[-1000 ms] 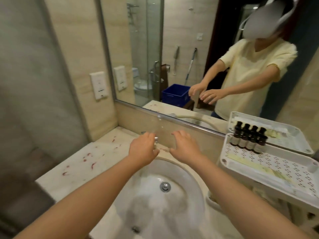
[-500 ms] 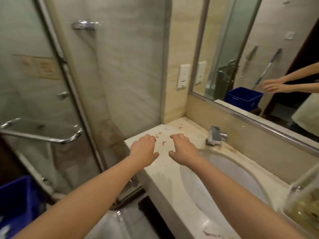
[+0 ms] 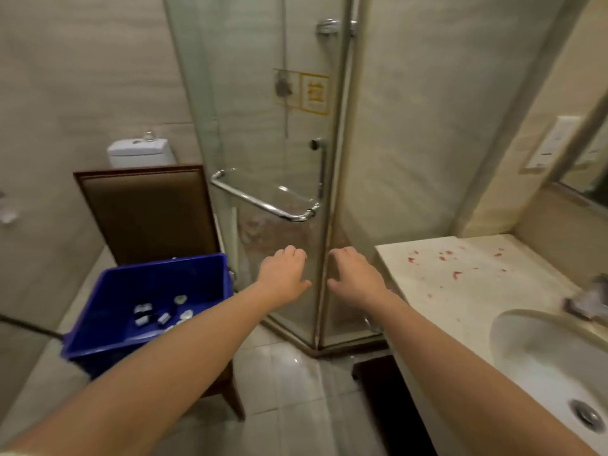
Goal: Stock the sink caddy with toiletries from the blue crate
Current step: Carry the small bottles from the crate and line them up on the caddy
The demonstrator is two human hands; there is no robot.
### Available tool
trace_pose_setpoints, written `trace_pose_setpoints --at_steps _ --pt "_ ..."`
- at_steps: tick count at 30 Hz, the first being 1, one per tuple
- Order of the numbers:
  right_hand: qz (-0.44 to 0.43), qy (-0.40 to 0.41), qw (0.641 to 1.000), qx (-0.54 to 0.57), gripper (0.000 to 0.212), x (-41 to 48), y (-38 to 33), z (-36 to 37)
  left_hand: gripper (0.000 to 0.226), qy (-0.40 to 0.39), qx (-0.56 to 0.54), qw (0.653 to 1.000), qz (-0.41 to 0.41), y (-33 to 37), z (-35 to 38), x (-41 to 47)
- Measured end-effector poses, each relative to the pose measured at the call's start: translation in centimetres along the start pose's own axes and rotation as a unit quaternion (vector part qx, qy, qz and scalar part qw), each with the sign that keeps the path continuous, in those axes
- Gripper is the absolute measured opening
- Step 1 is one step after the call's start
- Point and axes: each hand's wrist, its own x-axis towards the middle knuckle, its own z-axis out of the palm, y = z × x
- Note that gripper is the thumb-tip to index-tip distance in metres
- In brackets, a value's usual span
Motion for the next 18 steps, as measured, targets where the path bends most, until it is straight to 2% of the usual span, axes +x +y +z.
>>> trace_pose_setpoints --at_steps 6,11,15,18 --pt "-0.071 -0.036 0.997 -0.013 0.062 2.0 -8.4 3.6 0.055 0.006 0.003 0.997 -0.073 -8.3 -0.2 -4.8" --pt "-0.134 -0.054 0.99 -0.006 0.057 3.4 -15.5 6.5 0.055 -0.004 0.008 0.989 -0.147 -15.2 -0.4 -9.3" --pt "-0.183 -0.086 0.979 -0.015 0.054 4.4 -20.2 8.7 0.058 0.01 0.004 0.977 -0.212 -19.2 -0.6 -12.2" --pt "-0.207 -0.103 0.973 -0.025 0.059 5.2 -22.9 10.1 0.058 0.018 -0.001 0.968 -0.249 -21.4 -0.5 -13.8"
